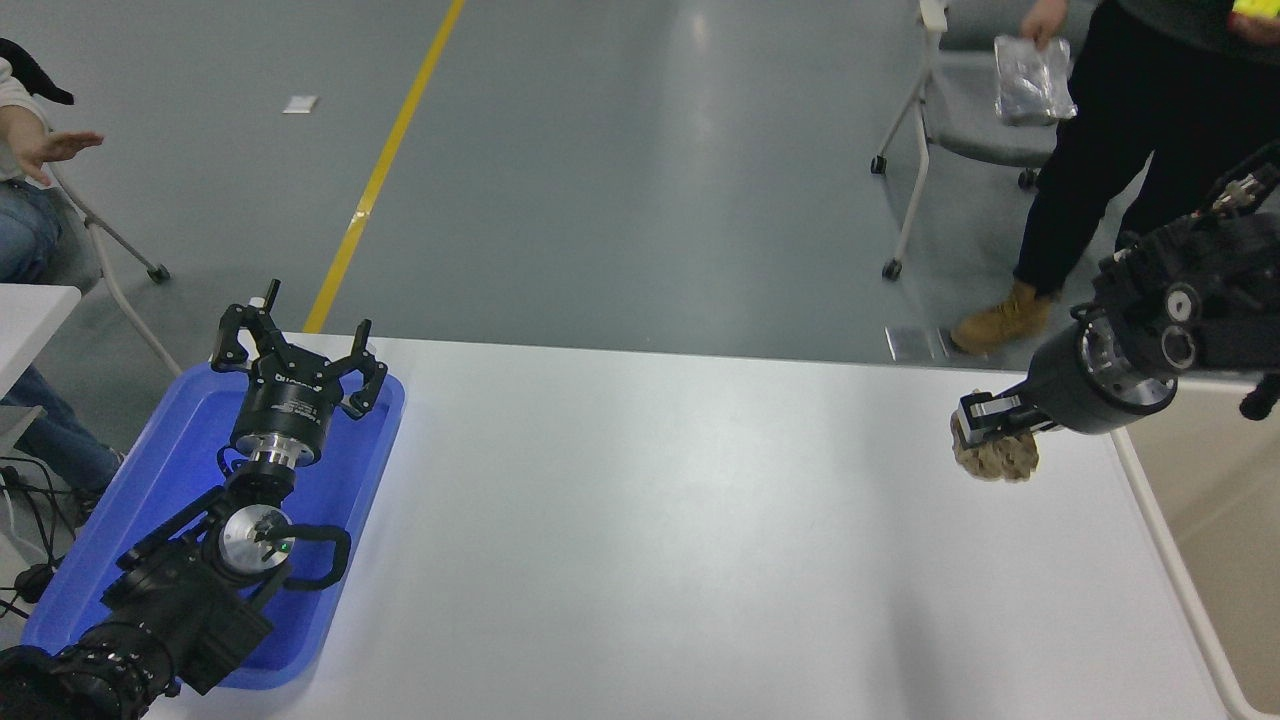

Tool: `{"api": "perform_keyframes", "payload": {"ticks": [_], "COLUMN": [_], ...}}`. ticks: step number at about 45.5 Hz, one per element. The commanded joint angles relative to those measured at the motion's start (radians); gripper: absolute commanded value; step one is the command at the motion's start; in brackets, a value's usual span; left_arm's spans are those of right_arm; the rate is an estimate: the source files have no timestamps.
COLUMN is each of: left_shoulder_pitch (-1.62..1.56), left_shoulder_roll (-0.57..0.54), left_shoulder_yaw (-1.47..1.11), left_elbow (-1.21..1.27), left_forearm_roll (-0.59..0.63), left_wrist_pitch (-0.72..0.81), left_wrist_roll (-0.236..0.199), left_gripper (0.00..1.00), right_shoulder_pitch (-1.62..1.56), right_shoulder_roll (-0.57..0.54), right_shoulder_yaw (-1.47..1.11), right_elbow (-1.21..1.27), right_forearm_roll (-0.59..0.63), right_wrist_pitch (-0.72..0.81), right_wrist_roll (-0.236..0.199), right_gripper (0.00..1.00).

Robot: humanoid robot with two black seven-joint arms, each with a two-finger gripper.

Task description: Pick up paper ball place in dustbin

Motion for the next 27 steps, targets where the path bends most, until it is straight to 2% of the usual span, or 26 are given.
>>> {"api": "perform_keyframes", "payload": {"ticks": [1, 12, 27], "left_shoulder_pitch": [0.0, 0.0, 0.0], "left_shoulder_roll": [0.0, 0.0, 0.0], "left_shoulder_yaw": [0.0, 0.0, 0.0], "left_elbow": [0.0, 0.0, 0.0], "left_forearm_roll": [0.0, 0.0, 0.0], "left_wrist_pitch": [0.001, 0.001, 0.001], "left_wrist_roll": [0.0, 0.0, 0.0], "left_gripper": [1.0, 1.0, 1.0], "right_shoulder_pitch": [0.188, 0.292, 0.271], "right_shoulder_roll": [-0.025, -0.076, -0.088], "right_shoulder_yaw": [-0.016, -0.017, -0.019], "right_elbow": [0.005, 0.003, -0.041], "right_forearm_roll": [0.016, 0.011, 0.004], "right_wrist_pitch": [0.105, 0.194, 0.175], "right_wrist_roll": [0.0, -0.002, -0.002], "right_gripper": [0.0, 0.0, 0.0]}}
